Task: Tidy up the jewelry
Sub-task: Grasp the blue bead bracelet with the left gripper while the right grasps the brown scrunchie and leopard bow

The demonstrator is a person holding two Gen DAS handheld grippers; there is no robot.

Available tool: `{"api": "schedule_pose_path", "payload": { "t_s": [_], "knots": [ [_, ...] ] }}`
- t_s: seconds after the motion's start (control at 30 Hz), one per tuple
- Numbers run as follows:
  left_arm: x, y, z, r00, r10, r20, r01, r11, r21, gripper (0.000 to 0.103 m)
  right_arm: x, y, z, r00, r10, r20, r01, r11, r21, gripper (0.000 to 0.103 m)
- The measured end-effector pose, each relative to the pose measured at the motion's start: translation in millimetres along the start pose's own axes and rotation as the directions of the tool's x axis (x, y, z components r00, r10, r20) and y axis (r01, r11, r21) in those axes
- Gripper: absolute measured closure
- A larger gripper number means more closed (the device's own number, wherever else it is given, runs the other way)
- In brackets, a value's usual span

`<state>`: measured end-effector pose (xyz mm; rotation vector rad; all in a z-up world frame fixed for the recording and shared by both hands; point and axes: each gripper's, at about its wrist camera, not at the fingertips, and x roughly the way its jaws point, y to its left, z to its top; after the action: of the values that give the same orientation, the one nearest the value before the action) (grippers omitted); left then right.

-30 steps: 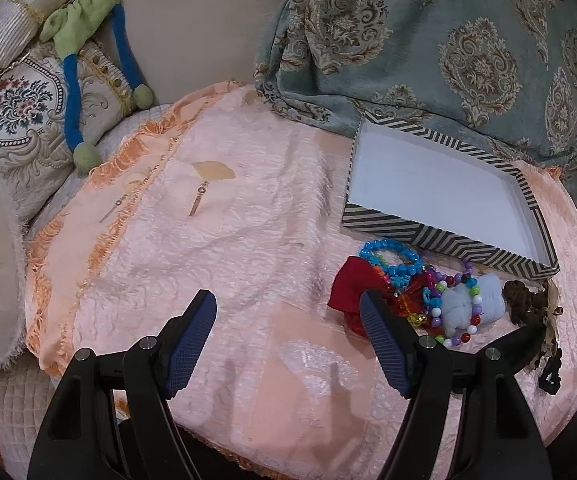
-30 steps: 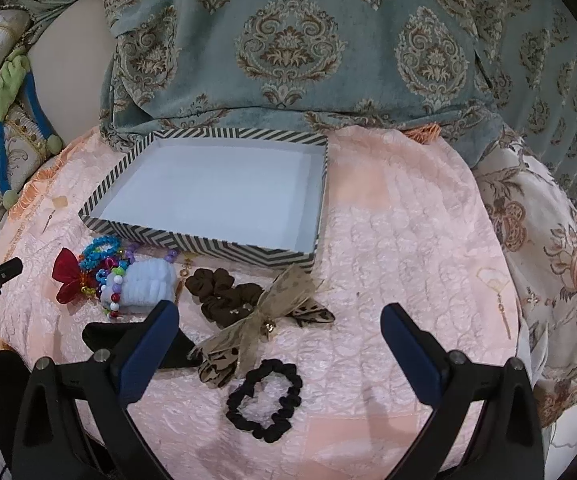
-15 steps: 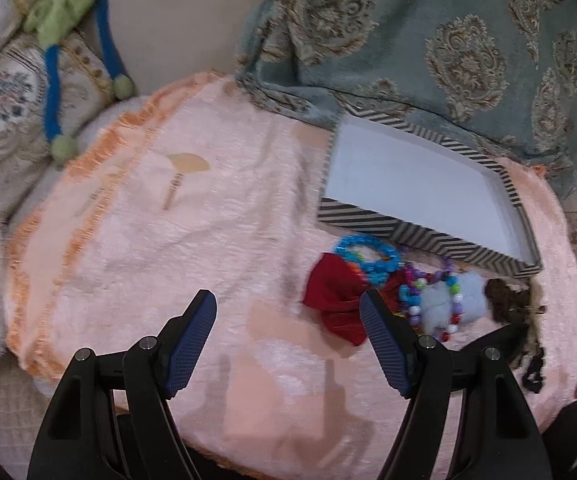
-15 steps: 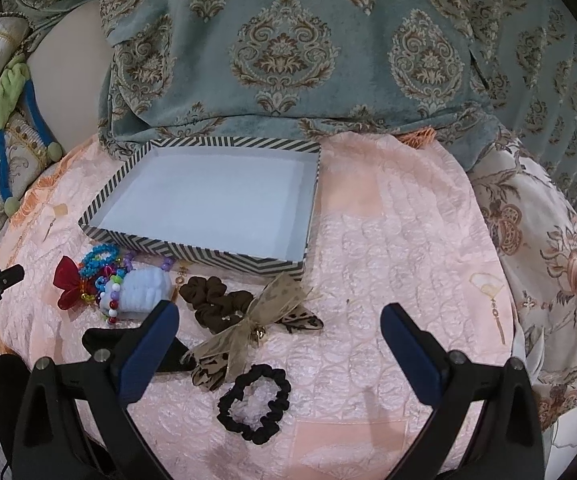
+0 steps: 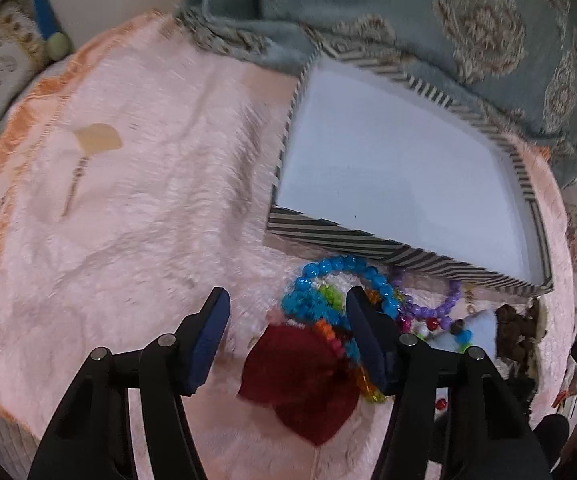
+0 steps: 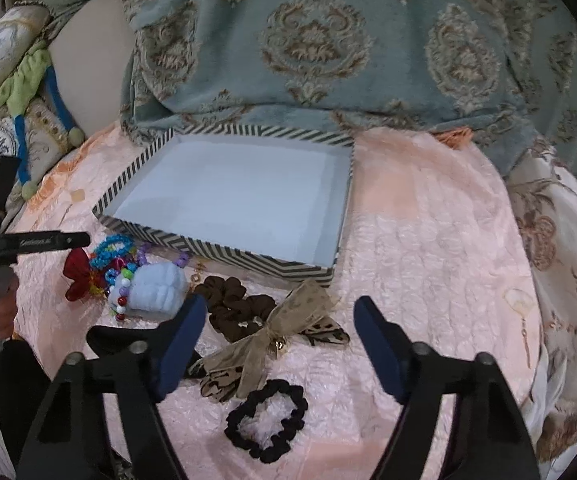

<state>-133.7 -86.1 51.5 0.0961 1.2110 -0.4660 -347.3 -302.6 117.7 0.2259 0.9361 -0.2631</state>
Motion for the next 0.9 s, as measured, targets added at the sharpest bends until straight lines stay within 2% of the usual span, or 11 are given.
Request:
{"api": "schedule_pose_path", "payload": {
  "t_s": [0.1, 0.33, 0.37, 0.4, 0.43, 0.5, 0.53, 0.57, 0.6, 0.67, 0.9],
  "knots": [
    [14.1, -4.2, 4.6, 1.0, 0.009, -0.03, -0.008, 0.999, 0.037, 0.058, 23.7, 2.3, 5.5, 0.996, 0.055, -0.07, -0.055, 0.998, -0.006, 0.041],
    [30.6, -12.5, 15.6, 0.998, 0.008, -0.056, -0.003, 0.995, 0.101, 0.06, 77.3, 26.6, 8.5, 0.972, 0.085, -0.218, -0.112, 0.987, -0.118, 0.041],
    [32.5, -14.2, 17.3, 0.999, 0.002, -0.054, 0.005, 0.993, 0.118, 0.064, 85.6, 28.6, 6.2, 0.967, 0.087, -0.24, -0.121, 0.984, -0.132, 0.041],
    [32.6, -16.8, 16.4, 0.998, -0.007, -0.055, 0.015, 0.991, 0.134, 0.079, 89.8, 28.6, 4.5, 0.965, 0.093, -0.246, -0.129, 0.983, -0.134, 0.041],
    [32.0, -18.3, 15.8, 0.998, -0.016, -0.058, 0.024, 0.989, 0.143, 0.09, 91.9, 28.4, 2.8, 0.964, 0.105, -0.245, -0.14, 0.982, -0.129, 0.045],
    [28.9, -13.3, 16.5, 0.998, -0.011, -0.055, 0.018, 0.992, 0.122, 0.103, 89.2, 24.7, 1.5, 0.966, 0.146, -0.214, -0.17, 0.98, -0.1, 0.071],
    [26.6, -8.1, 17.7, 0.998, -0.027, -0.059, 0.032, 0.995, 0.096, 0.103, 84.4, 21.7, 1.7, 0.968, 0.164, -0.191, -0.182, 0.98, -0.082, 0.074],
    [22.2, 0.5, 19.1, 0.995, -0.076, -0.066, 0.079, 0.996, 0.043, 0.103, 81.1, 18.8, 2.4, 0.968, 0.178, -0.175, -0.193, 0.979, -0.073, 0.096],
    [17.4, 5.9, 19.6, 0.991, -0.112, -0.066, 0.113, 0.993, 0.011, 0.103, 73.9, 16.2, 2.9, 0.969, 0.192, -0.153, -0.203, 0.977, -0.058, 0.1],
    [0.9, 11.1, 19.8, 0.988, -0.152, -0.036, 0.152, 0.988, -0.008, 0.103, 59.7, 12.8, 3.8, 0.974, 0.2, -0.109, -0.207, 0.977, -0.052, 0.1],
    [-57.8, 9.5, 10.0, 0.986, -0.154, 0.059, 0.153, 0.988, 0.034, 0.103, 12.8, 1.3, 8.4, 0.972, 0.234, -0.006, -0.234, 0.972, -0.021, 0.1]
  ]
}}
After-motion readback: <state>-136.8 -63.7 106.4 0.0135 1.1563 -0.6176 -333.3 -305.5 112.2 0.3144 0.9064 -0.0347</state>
